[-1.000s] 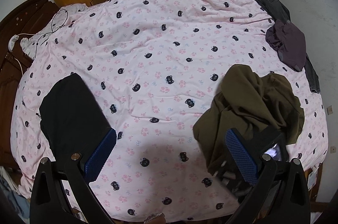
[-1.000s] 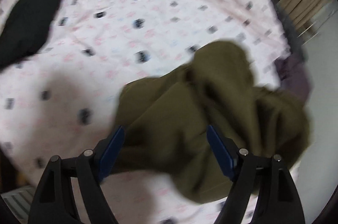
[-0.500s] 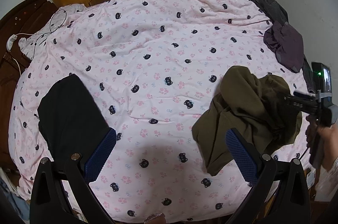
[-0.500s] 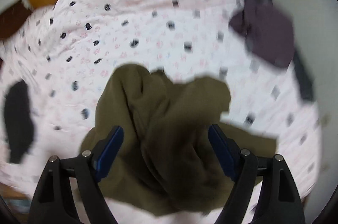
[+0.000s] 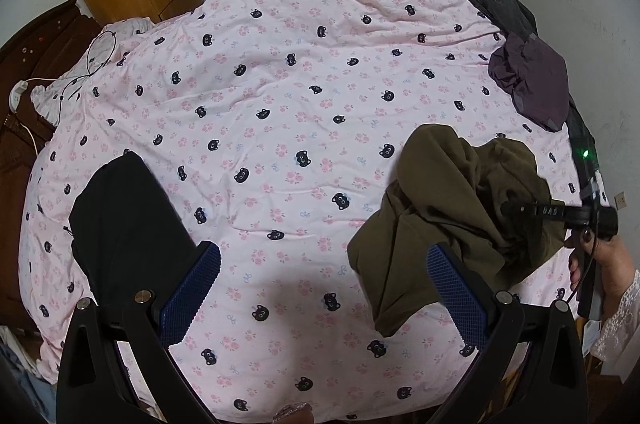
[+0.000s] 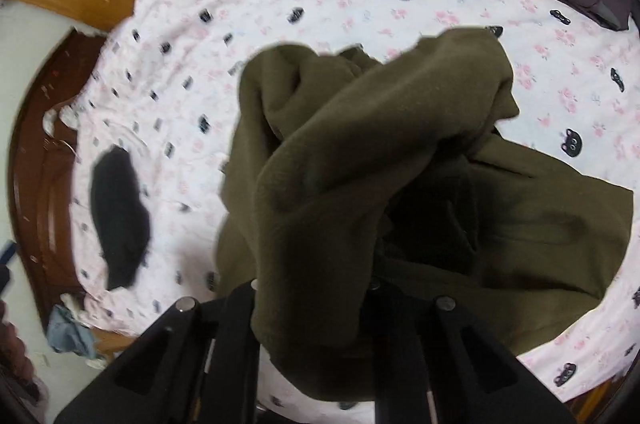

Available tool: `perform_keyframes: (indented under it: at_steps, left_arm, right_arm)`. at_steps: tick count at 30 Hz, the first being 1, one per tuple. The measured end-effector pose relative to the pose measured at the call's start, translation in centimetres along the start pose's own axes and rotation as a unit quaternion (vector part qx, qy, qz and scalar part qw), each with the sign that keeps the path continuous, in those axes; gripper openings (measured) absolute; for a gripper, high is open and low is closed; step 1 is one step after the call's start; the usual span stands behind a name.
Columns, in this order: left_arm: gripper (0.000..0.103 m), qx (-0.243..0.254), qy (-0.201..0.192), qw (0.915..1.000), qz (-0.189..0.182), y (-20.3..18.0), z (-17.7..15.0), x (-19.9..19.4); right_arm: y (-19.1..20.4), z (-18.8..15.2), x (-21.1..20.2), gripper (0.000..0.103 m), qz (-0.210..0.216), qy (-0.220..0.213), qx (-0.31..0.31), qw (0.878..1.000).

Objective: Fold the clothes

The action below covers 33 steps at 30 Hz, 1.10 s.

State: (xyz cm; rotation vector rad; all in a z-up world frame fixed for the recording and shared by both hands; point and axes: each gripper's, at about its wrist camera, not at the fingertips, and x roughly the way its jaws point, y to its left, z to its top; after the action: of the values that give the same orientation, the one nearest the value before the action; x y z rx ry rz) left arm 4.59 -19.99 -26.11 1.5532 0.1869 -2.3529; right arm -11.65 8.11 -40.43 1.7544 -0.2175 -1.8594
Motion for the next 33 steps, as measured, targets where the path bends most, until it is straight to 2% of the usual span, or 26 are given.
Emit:
perform_keyframes:
  at_steps: [3, 8, 11, 14, 16, 20, 21, 25, 26, 27, 30, 31, 33]
  left_arm:
    - [0.102, 0.006, -0.002, 1.0, 0.0, -1.2, 0.4, -0.3]
    - [0.103, 0.017, -0.01, 0.9998, -0.004, -3.7, 1.6, -1.1]
    - [0.102, 0.023, -0.018, 0.9996, -0.007, -5.4, 2.6, -1.7]
    - [0.103, 0.029, -0.027, 0.9991, -0.016, -7.4, 3.7, -2.5]
    - [0.102, 0.033, -0.033, 0.9986, -0.025, -8.7, 4.4, -3.1]
    - [0.103, 0.043, -0.045, 0.9972, -0.042, -10.9, 5.5, -4.1]
    - [0.103, 0.046, -0.047, 0.9968, -0.046, -11.4, 5.7, -4.3]
    - [0.103, 0.049, -0.054, 0.9957, -0.056, -12.1, 6.4, -4.9]
    - [0.103, 0.048, -0.056, 0.9957, -0.057, -12.0, 6.5, -5.0]
    - [0.103, 0.047, -0.057, 0.9956, -0.057, -11.8, 6.6, -5.1]
    - [0.103, 0.042, -0.06, 0.9959, -0.053, -10.9, 6.7, -5.1]
    - [0.103, 0.038, -0.06, 0.9962, -0.049, -10.2, 6.7, -5.1]
    - [0.103, 0.029, -0.057, 0.9971, -0.041, -8.7, 6.4, -4.8]
  right_arm:
    - [-1.5, 0.9, -2.8, 0.012, 0.077, -0.041, 0.06, 0.994]
    - [-5.4, 2.4, -9.8, 0.011, 0.187, -0.105, 0.145, 0.966]
    - [-6.8, 3.3, -15.1, 0.011, 0.214, -0.137, 0.15, 0.956]
    - [-8.2, 4.4, -21.3, 0.011, 0.216, -0.18, 0.142, 0.949]
    - [-9.0, 5.1, -26.3, 0.011, 0.203, -0.215, 0.13, 0.946]
    - [-8.1, 6.4, -36.9, 0.012, 0.133, -0.274, 0.057, 0.951]
    - [-7.6, 6.7, -38.8, 0.012, 0.121, -0.282, 0.044, 0.951]
    - [-3.4, 8.6, -44.4, 0.012, 0.023, -0.287, -0.047, 0.957]
    - [-1.5, 9.5, -44.6, 0.012, -0.016, -0.273, -0.082, 0.958]
    - [-0.4, 10.3, -44.3, 0.012, -0.038, -0.261, -0.102, 0.959]
    - [2.7, 12.9, -39.1, 0.012, -0.101, -0.203, -0.149, 0.962]
    - [3.7, 13.9, -35.9, 0.012, -0.124, -0.177, -0.17, 0.962]
    - [5.1, 15.4, -29.2, 0.012, -0.142, -0.129, -0.192, 0.963]
